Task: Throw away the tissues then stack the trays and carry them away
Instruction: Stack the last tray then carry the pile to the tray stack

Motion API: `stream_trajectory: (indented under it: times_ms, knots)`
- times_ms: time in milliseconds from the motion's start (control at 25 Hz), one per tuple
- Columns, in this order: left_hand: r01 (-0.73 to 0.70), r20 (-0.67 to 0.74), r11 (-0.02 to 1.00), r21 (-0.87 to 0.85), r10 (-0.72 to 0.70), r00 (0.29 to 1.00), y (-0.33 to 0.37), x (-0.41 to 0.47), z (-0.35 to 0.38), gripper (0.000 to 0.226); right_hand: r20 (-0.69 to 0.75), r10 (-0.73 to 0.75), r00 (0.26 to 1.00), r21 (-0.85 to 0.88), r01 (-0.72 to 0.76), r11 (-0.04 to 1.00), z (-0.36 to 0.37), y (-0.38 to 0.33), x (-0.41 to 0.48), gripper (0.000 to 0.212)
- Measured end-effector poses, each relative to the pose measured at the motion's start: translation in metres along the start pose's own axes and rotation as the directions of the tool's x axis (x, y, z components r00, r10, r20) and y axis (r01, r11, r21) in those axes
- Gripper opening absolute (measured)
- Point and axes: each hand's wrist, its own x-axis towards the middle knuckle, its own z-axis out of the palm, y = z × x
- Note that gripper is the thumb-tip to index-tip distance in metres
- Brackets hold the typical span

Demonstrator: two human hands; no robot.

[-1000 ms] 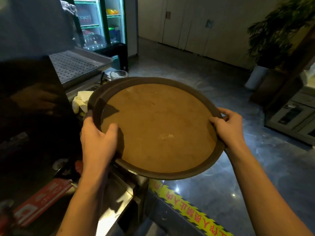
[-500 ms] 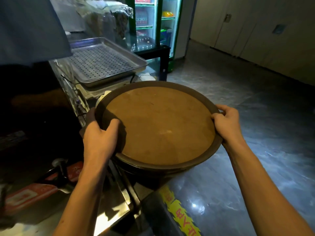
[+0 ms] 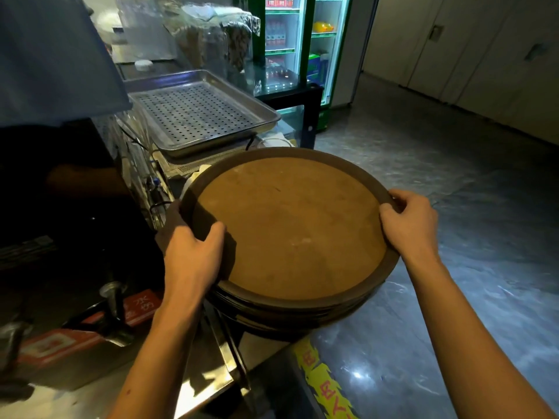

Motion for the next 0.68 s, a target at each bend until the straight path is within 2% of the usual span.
stream_trajectory:
  times_ms: [80, 200, 320, 400, 480, 520, 680]
  knots:
    - [-0.007, 0.032, 1.0, 0.028, 0.006, 0.999, -0.001, 0.001, -0.003, 0.034, -0.002, 0.037, 0.999, 0.038, -0.037, 0.999, 0.0, -0.002, -0.002, 0.027]
    - [-0.034, 0.083, 0.995, 0.094, 0.026, 0.996, -0.001, 0.004, -0.005, 0.023, 0.075, 0.082, 0.994, 0.128, -0.091, 0.988, -0.001, -0.004, -0.009, 0.028]
    - [-0.158, 0.138, 0.981, 0.117, 0.141, 0.98, -0.002, 0.006, -0.009, 0.037, 0.104, 0.137, 0.985, 0.173, -0.154, 0.973, -0.002, -0.007, -0.024, 0.029]
    - [-0.201, 0.267, 0.968, 0.152, 0.155, 0.951, -0.004, 0.007, -0.019, 0.024, 0.067, 0.149, 0.987, 0.168, -0.158, 0.973, -0.002, -0.011, -0.047, 0.03]
    - [-0.277, 0.401, 0.943, 0.186, 0.184, 0.897, -0.009, 0.005, -0.025, 0.06, 0.0, 0.16, 0.987, 0.186, -0.157, 0.97, -0.003, -0.019, -0.077, 0.036]
    - [-0.3, 0.416, 0.934, 0.196, 0.198, 0.887, -0.01, 0.004, -0.024, 0.074, 0.006, 0.14, 0.99, 0.186, -0.138, 0.973, 0.0, -0.022, -0.084, 0.037]
    - [-0.401, 0.57, 0.894, 0.198, 0.228, 0.789, -0.011, -0.016, -0.047, 0.083, -0.087, 0.143, 0.986, 0.136, -0.131, 0.982, -0.004, -0.048, -0.151, 0.039]
